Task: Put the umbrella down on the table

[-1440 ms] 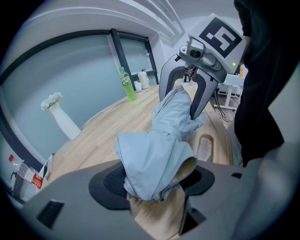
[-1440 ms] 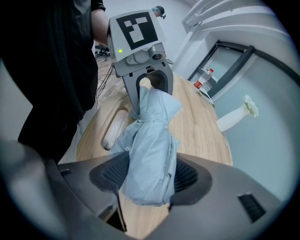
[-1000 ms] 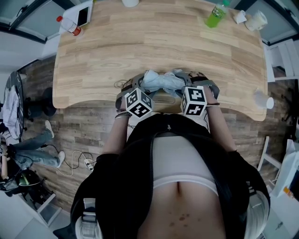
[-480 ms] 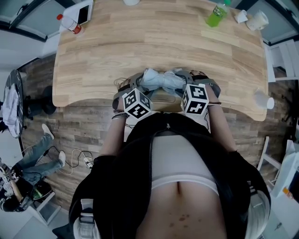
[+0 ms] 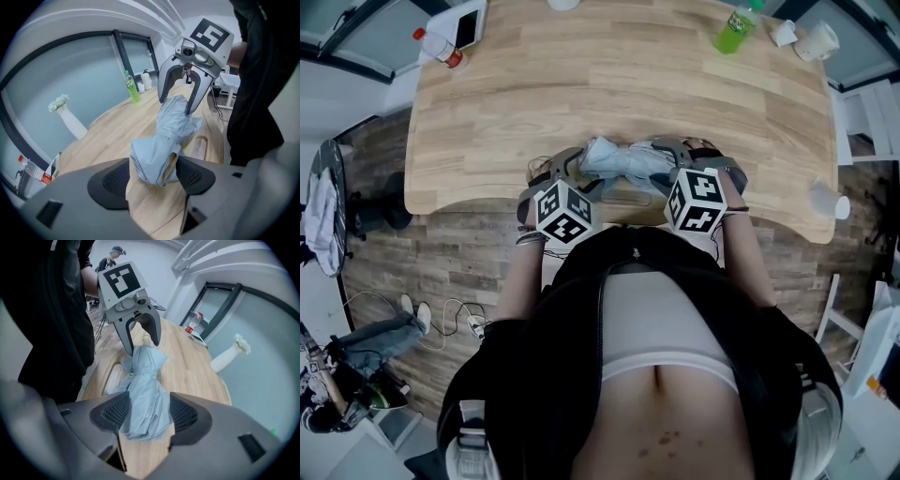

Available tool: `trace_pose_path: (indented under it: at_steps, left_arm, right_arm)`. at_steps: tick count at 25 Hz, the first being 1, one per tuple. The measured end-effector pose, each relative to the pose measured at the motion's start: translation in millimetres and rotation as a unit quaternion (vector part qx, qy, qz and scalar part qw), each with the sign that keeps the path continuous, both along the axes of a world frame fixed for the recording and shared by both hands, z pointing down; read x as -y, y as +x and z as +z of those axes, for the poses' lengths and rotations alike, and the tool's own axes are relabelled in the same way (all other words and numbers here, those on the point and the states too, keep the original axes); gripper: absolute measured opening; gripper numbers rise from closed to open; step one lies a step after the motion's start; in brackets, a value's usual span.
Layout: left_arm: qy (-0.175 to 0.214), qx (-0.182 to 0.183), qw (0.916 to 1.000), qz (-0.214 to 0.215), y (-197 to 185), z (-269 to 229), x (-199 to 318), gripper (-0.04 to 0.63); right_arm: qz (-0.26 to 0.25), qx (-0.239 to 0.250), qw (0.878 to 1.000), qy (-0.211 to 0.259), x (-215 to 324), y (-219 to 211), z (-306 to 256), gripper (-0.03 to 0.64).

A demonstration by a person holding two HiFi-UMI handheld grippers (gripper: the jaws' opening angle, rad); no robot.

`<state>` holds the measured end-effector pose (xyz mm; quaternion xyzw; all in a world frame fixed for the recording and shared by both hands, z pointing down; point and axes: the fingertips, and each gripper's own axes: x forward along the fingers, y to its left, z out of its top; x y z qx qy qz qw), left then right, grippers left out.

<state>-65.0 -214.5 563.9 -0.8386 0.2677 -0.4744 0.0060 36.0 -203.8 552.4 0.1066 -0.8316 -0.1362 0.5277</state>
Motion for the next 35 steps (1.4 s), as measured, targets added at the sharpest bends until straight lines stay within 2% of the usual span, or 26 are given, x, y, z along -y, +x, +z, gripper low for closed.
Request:
trace_pose_path:
  at_steps: [4, 10, 14, 17, 20, 26, 30, 35]
  left_arm:
    - [0.009, -0.013, 0.9999, -0.006, -1.1, -11.4, 5.3, 0.313]
    - [0.014, -0.048, 0.9986, -0.018, 0.6, -25.1, 13.0, 0.311]
    - [0.028, -0.107, 0.993, -0.04, 6.0, -50.2, 22.6, 0.299]
    - [0.048, -0.142, 0.9875, -0.05, 11.4, -67.8, 32.7, 0.287]
    - [0.083, -0.16, 0.9816, -0.064, 14.7, -83.5, 43.1, 0.264]
    - [0.158, -0.202, 0.9611, -0.101, 15.3, -121.5, 60.7, 0.197]
    - [0.175, -0.259, 0.943, -0.114, 17.0, -145.0, 65.1, 0.136]
    - [0.191, -0.286, 0.9324, -0.11, 18.5, -167.8, 62.3, 0.11]
  right_arm:
    - [0.007, 0.021, 1.0, 0.019, 4.2, -3.0, -10.8, 0.281]
    - [0.045, 0.099, 0.992, 0.071, 21.5, -12.0, -45.5, 0.241]
    - [0.062, 0.122, 0.987, 0.09, 28.0, -11.7, -58.1, 0.239]
    - [0.091, 0.158, 0.977, 0.114, 37.8, -11.2, -73.2, 0.236]
    - [0.131, 0.215, 0.959, 0.129, 48.0, -10.5, -96.0, 0.233]
    - [0.185, 0.332, 0.914, 0.142, 61.3, -11.9, -140.8, 0.196]
    - [0.203, 0.385, 0.889, 0.145, 63.5, -12.8, -157.8, 0.132]
    - [0.224, 0.45, 0.853, 0.141, 62.8, -14.5, -179.9, 0.071]
